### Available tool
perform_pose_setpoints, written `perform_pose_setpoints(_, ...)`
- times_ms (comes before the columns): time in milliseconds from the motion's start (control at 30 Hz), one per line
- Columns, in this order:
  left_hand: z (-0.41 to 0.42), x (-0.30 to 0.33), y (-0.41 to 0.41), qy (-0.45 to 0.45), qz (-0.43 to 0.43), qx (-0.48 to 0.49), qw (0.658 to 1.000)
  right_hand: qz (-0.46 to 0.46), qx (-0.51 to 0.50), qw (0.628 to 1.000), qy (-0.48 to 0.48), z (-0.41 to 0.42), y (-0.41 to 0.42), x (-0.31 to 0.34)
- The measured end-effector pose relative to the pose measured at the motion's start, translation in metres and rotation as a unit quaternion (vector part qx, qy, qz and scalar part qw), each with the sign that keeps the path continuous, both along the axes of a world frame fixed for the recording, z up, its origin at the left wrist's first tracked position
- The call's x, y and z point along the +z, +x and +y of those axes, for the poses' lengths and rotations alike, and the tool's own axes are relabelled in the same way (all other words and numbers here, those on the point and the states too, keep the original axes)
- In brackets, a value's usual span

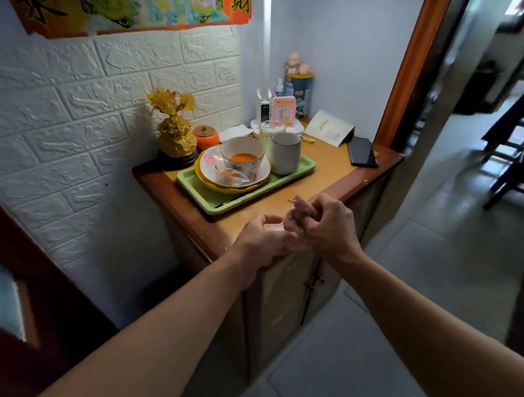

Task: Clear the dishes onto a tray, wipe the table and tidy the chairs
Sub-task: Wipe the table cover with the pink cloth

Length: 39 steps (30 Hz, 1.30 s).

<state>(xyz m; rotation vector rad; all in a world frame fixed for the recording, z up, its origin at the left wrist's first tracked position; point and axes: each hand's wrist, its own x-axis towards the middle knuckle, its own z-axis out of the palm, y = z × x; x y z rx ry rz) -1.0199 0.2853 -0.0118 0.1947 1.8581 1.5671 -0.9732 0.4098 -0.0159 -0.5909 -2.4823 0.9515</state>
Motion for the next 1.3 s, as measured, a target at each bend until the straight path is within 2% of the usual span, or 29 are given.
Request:
perform_pose_setpoints(133,0.022,0.018,0.046,0.021,-0.007,-0.031,0.999,0.028,-0.038,0.998,-0.034,0.012,0.05,0.008)
perform_pose_setpoints(267,0.045,0.025,0.094,-0.005,0.021,-0.035,0.999,0.034,-0.086,0.992,-0.082,0.027,0.111,0.012)
perform_pose_setpoints(467,0.074,0.027,0.157,-0.009,0.03,-0.121,0.992,0.025,-0.205,0.977,-0.055,0.043,0.195,0.012)
perform_pose_setpoints(633,0.087,0.031,0.211,0.039,0.026,-0.216,0.975,0.039,-0.296,0.948,-0.11,0.038,0.268,0.011)
perform_pose_setpoints(833,0.079,0.026,0.282,0.045,0.008,-0.372,0.927,0.085,-0.419,0.892,-0.145,-0.011,0.363,0.015)
perform_pose_setpoints(1033,0.063,0.025,0.379,0.047,-0.011,-0.467,0.883,0.096,-0.522,0.832,-0.161,-0.076,0.476,0.018)
perform_pose_setpoints(1167,0.038,0.03,0.47,0.054,-0.04,-0.525,0.848,0.093,-0.563,0.806,-0.159,-0.128,0.563,0.024)
perform_pose_setpoints(1300,0.014,0.028,0.562,0.049,-0.071,-0.563,0.822,0.064,-0.654,0.743,-0.126,-0.174,0.654,0.018)
